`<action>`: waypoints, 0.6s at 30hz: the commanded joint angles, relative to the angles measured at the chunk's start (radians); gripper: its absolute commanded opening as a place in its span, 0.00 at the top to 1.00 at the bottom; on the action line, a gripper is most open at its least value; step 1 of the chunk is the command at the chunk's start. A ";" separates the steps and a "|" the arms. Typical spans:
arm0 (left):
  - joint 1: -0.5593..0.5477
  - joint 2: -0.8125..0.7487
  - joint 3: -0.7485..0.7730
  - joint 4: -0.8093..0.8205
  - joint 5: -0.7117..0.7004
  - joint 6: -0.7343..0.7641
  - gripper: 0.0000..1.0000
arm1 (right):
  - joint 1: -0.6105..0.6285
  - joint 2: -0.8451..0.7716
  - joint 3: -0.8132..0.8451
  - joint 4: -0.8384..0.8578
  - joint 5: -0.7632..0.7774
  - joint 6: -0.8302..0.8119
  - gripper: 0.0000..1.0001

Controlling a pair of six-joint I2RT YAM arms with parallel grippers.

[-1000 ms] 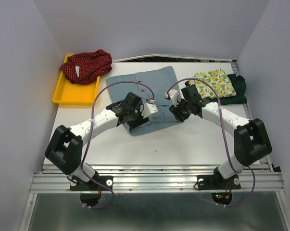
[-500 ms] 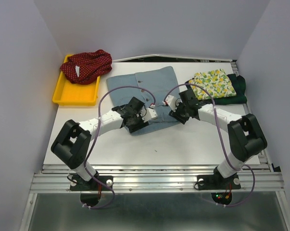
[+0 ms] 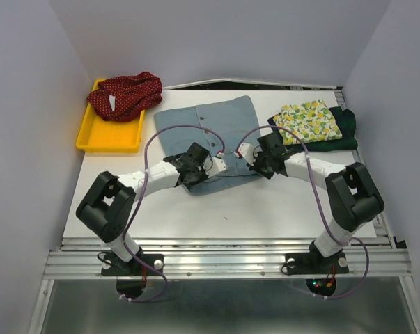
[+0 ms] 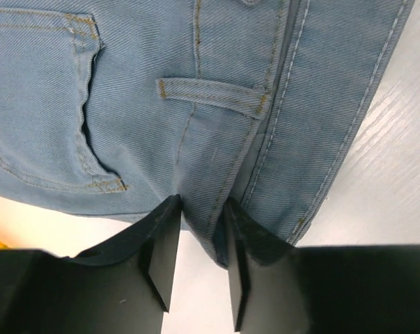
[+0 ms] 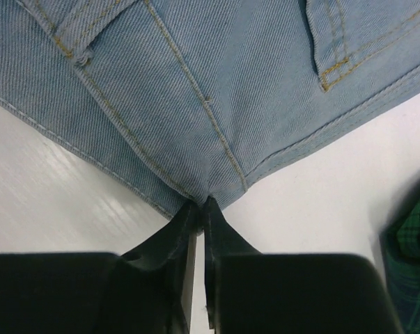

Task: Fold and stack the skirts
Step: Flatten the skirt out

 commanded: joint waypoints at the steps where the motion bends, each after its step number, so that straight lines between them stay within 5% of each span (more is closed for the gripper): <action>1: -0.007 -0.045 -0.034 0.018 -0.027 -0.003 0.72 | 0.010 -0.012 -0.010 0.066 0.046 -0.004 0.95; 9: -0.007 -0.212 -0.103 0.008 -0.013 0.042 1.00 | 0.010 -0.093 -0.028 0.065 0.077 0.009 0.99; 18: -0.005 -0.343 -0.226 -0.012 0.047 0.184 1.00 | -0.010 -0.228 -0.145 0.060 0.065 -0.077 0.99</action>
